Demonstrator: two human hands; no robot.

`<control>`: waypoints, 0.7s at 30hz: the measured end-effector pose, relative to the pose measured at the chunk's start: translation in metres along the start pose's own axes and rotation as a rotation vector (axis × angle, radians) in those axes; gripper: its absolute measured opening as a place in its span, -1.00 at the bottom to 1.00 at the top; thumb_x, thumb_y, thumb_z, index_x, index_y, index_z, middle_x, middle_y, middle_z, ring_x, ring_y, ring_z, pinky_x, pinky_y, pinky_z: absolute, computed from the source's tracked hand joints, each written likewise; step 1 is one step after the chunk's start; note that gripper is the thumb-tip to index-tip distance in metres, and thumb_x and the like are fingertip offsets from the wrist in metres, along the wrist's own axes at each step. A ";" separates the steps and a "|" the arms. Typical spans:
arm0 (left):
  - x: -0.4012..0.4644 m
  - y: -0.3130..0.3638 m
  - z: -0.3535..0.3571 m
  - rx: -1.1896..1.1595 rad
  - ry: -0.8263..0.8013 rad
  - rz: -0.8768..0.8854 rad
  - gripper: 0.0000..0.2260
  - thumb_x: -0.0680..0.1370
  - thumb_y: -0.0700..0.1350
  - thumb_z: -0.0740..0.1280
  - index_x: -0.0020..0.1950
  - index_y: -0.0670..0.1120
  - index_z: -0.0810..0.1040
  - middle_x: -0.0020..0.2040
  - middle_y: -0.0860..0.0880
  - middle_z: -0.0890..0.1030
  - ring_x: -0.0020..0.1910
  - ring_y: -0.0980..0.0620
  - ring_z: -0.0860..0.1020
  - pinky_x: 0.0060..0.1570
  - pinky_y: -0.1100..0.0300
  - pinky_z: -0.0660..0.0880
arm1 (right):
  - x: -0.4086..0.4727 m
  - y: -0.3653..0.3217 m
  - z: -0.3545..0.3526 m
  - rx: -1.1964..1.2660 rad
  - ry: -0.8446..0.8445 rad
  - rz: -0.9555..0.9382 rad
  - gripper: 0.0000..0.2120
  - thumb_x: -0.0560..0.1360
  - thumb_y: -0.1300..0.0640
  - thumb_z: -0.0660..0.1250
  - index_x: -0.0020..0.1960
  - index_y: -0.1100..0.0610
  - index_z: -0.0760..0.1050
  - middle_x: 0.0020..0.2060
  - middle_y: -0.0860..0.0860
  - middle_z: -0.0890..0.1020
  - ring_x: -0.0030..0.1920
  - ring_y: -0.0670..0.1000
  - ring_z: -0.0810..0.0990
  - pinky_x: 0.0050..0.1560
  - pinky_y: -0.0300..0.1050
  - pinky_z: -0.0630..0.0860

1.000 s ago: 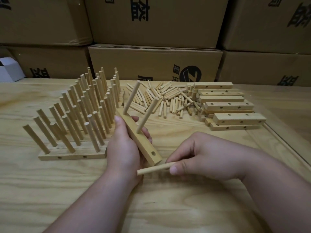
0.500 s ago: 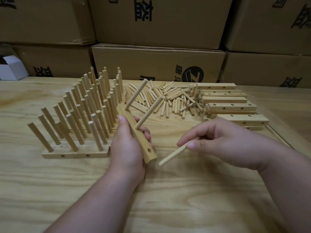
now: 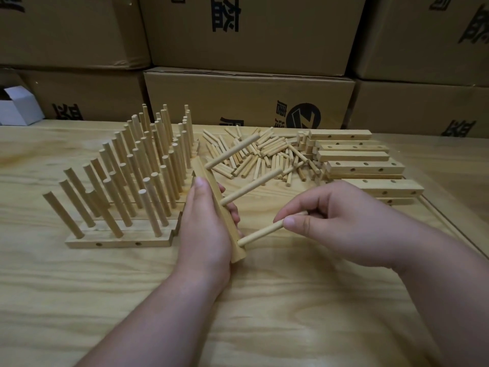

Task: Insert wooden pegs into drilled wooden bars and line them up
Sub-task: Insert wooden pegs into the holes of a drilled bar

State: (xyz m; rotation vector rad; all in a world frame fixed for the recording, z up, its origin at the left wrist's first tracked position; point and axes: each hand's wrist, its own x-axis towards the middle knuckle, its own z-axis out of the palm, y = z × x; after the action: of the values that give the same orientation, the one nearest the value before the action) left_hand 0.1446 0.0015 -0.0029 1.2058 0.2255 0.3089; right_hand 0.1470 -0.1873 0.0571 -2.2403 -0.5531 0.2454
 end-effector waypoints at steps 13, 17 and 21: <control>-0.002 -0.002 -0.001 0.058 0.085 0.063 -0.60 0.52 0.36 0.09 -0.16 0.14 0.58 -0.37 0.05 0.50 -0.38 0.07 0.48 -0.45 0.12 0.42 | -0.006 -0.024 0.016 -0.313 0.013 0.016 -0.83 0.56 -0.19 0.29 -0.06 -0.15 0.60 -0.29 -0.24 0.60 -0.27 -0.21 0.54 -0.39 -0.25 0.42; 0.000 -0.001 0.000 -0.008 0.118 0.040 -0.60 0.55 0.32 0.11 -0.13 0.08 0.57 -0.41 0.08 0.50 -0.44 0.12 0.47 -0.48 0.17 0.41 | -0.005 -0.026 0.020 -0.317 0.046 -0.037 -0.83 0.56 -0.19 0.29 -0.03 -0.15 0.61 -0.28 -0.21 0.61 -0.23 -0.21 0.55 -0.35 -0.18 0.50; -0.003 -0.001 0.001 0.043 0.107 0.075 -0.60 0.58 0.31 0.08 -0.10 0.07 0.55 -0.42 0.10 0.48 -0.43 0.12 0.46 -0.47 0.15 0.41 | -0.003 -0.019 0.019 -0.222 0.009 0.042 -0.82 0.57 -0.16 0.31 -0.05 -0.12 0.63 -0.41 -0.21 0.54 -0.38 -0.19 0.48 -0.38 -0.22 0.40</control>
State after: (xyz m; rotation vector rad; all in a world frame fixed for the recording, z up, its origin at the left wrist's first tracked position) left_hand 0.1422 -0.0012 -0.0036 1.2433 0.2813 0.4368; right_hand 0.1323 -0.1649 0.0589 -2.4691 -0.5516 0.2036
